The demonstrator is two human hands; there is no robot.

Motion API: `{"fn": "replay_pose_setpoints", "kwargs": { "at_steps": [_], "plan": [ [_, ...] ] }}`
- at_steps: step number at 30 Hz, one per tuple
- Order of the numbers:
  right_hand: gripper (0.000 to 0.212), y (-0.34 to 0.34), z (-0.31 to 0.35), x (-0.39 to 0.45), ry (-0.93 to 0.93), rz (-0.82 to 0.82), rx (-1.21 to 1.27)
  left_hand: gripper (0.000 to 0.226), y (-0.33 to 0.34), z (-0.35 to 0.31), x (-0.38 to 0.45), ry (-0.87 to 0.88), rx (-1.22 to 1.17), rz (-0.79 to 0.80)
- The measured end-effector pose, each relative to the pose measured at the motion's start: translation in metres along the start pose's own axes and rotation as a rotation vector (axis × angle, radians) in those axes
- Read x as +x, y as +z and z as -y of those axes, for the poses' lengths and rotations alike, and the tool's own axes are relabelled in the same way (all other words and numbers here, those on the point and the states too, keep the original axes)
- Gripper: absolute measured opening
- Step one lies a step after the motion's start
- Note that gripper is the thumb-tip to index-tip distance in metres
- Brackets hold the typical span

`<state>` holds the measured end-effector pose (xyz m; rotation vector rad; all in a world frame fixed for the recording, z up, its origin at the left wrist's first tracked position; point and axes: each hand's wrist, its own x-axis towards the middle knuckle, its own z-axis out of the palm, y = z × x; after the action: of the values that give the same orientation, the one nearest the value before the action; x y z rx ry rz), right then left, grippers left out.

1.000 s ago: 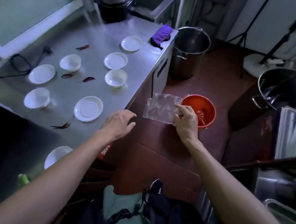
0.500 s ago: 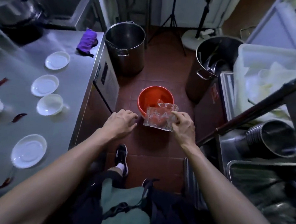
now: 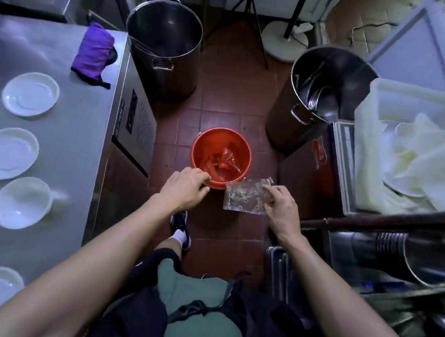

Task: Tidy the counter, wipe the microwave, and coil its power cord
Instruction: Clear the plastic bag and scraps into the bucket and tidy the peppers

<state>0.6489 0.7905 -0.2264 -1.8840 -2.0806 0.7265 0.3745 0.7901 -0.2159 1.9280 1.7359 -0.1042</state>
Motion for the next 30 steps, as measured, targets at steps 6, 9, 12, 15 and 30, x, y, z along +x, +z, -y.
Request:
{"fn": "replay_pose_setpoints", "kwargs": {
  "at_steps": [6,9,12,15,30],
  "plan": [
    [0.036,0.029,0.025,0.07,0.057,0.113,-0.055,0.04,-0.009,0.055,0.051,-0.04,-0.072,0.111],
    [0.038,0.044,0.03,0.099,0.098,0.155,-0.06,0.04,-0.013,0.069,0.074,-0.043,-0.076,0.164],
    [0.04,0.054,0.031,0.125,0.129,0.195,-0.06,0.04,-0.011,0.075,0.097,-0.063,-0.082,0.195],
    [0.041,0.068,0.025,0.155,0.147,0.209,-0.058,0.04,-0.006,0.077,0.125,-0.09,-0.084,0.235],
    [0.043,0.166,-0.067,0.272,0.249,0.287,-0.113,0.039,0.083,0.093,0.262,-0.195,-0.168,0.331]
  ]
}}
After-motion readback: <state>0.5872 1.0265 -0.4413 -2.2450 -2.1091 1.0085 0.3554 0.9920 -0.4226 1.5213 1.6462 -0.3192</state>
